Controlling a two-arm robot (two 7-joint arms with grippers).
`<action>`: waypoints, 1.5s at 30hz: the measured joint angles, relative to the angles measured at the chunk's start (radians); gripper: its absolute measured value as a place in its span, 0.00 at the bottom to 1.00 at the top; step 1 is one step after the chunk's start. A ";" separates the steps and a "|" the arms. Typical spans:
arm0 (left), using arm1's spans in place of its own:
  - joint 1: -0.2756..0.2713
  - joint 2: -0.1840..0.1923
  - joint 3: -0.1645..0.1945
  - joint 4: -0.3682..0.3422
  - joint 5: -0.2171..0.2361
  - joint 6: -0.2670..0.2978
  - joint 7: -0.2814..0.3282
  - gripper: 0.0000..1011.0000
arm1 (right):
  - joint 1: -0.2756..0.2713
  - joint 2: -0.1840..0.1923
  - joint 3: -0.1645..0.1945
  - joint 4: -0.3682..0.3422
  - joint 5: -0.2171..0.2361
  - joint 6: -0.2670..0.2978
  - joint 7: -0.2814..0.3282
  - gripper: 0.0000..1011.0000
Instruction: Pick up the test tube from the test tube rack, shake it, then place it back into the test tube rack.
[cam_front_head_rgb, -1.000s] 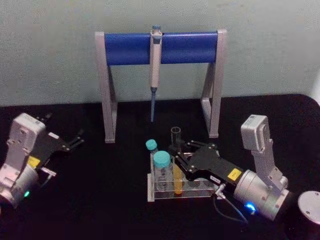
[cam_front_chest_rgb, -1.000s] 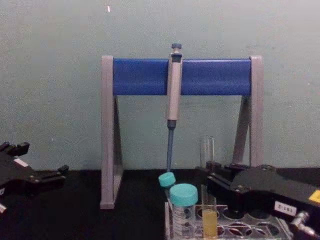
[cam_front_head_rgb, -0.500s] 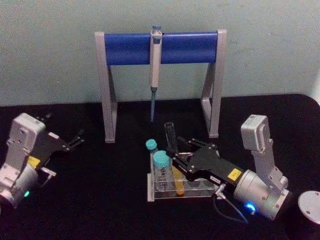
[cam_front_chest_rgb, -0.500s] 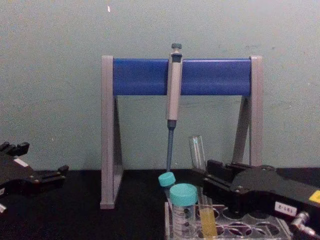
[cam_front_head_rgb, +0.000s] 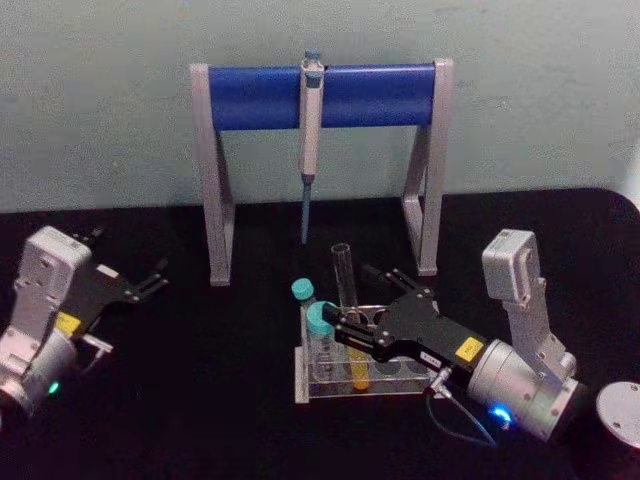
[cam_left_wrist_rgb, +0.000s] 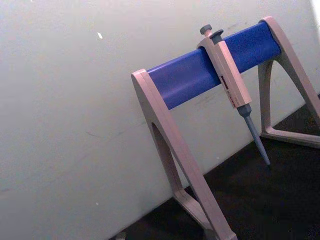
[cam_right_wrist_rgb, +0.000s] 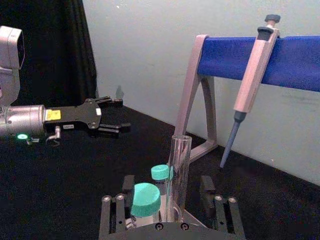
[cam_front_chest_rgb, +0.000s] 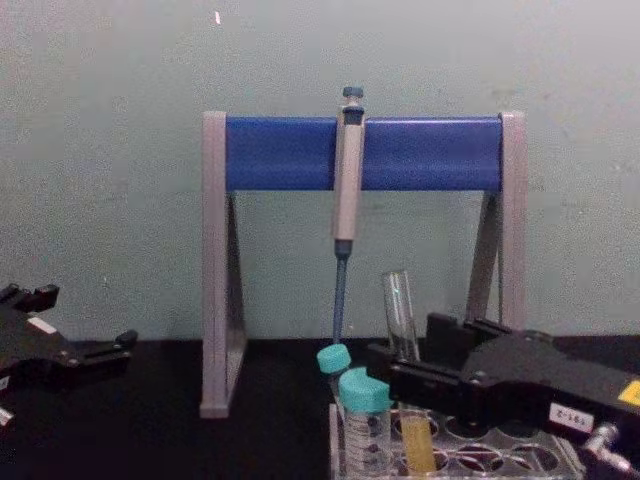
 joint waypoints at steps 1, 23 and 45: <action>0.000 0.000 0.000 0.000 0.000 0.000 0.000 0.99 | 0.000 0.000 0.000 0.000 0.000 0.000 0.000 0.86; 0.000 0.000 0.000 0.000 0.000 0.000 0.000 0.99 | 0.013 0.003 0.057 -0.092 -0.016 -0.086 -0.022 0.99; 0.000 0.000 0.000 0.000 0.000 0.000 0.000 0.99 | -0.155 -0.107 0.228 -0.155 -0.234 0.053 -0.443 0.99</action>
